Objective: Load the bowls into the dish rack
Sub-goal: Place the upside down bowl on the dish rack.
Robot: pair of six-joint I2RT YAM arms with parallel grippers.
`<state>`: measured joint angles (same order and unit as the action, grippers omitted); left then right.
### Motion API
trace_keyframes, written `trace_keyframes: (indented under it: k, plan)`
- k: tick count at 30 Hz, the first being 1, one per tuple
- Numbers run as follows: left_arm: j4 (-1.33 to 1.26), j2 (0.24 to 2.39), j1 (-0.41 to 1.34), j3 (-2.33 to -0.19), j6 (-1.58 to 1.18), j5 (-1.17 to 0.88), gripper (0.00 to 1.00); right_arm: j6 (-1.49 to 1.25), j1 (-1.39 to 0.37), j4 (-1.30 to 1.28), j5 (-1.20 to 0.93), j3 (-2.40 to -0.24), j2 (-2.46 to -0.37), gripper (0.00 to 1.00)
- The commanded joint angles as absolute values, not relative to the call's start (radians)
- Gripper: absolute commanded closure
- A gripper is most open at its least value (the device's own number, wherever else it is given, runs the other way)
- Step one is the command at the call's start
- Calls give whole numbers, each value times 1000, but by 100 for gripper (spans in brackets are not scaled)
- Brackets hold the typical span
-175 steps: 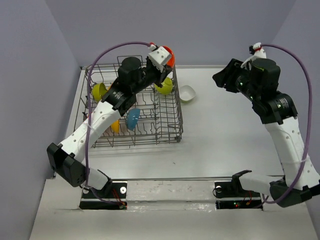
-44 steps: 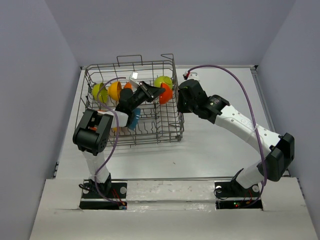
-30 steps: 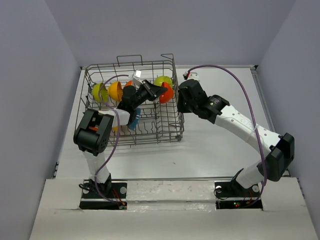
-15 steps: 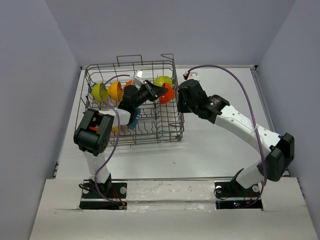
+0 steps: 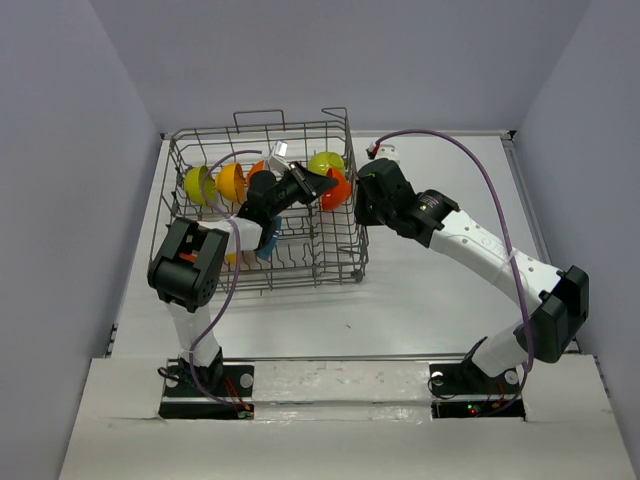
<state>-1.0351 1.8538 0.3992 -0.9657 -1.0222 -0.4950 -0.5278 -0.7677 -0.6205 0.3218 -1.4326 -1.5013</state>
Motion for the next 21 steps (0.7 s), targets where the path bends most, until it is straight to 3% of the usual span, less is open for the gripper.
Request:
trace_keyframes:
  k: [1, 21]
  plan:
    - [-1089, 1815, 407, -1012, -1016, -508, 100, -522, -784, -597, 295, -1456, -1506, 91]
    - [-1026, 1778, 407, -985, -994, -495, 100, -519, -784, -597, 299, -1454, -1508, 90]
